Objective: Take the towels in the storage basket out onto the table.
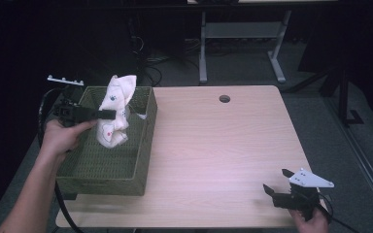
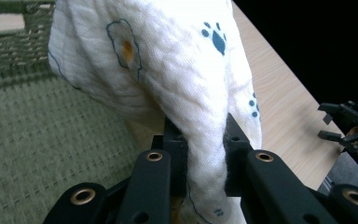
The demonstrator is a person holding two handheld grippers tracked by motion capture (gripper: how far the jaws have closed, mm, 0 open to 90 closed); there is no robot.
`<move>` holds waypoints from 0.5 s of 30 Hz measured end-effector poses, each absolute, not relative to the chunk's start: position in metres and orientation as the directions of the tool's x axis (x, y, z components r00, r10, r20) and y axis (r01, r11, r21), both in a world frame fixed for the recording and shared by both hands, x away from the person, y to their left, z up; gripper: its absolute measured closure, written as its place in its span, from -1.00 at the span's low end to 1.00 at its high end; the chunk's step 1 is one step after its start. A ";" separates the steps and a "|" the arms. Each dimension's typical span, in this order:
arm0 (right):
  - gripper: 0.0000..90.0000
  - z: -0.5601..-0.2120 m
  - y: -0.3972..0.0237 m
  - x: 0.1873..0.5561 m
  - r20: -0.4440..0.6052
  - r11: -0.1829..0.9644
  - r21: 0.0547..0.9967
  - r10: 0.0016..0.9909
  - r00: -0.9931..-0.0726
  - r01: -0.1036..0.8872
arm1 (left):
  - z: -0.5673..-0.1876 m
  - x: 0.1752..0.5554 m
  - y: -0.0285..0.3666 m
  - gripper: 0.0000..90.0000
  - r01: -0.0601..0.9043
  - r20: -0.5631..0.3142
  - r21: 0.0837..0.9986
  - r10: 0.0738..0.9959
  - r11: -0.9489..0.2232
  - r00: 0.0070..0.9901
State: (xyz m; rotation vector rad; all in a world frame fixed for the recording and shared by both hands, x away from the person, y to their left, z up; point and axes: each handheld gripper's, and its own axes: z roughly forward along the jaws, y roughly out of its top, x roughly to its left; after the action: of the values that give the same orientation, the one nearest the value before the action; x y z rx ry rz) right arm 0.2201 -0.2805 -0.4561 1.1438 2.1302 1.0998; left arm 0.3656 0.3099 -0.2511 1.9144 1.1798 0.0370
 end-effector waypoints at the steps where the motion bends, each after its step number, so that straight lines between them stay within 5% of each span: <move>1: -0.70 -0.456 -0.281 0.220 -0.038 0.327 0.827 0.844 -0.535 0.458 | -0.251 0.366 0.310 0.71 0.714 -0.386 0.677 0.740 -0.180 0.552; 15: -0.70 -0.455 -0.279 0.221 -0.044 0.332 0.825 0.845 -0.533 0.458 | -0.241 0.376 0.264 0.71 0.694 -0.379 0.681 0.698 -0.235 0.608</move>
State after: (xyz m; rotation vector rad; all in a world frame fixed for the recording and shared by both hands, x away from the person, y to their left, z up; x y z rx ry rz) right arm 0.2211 -0.2788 -0.4549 1.1423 2.1298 1.0916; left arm 0.3762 0.2640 -0.2413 1.9589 1.1036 0.0054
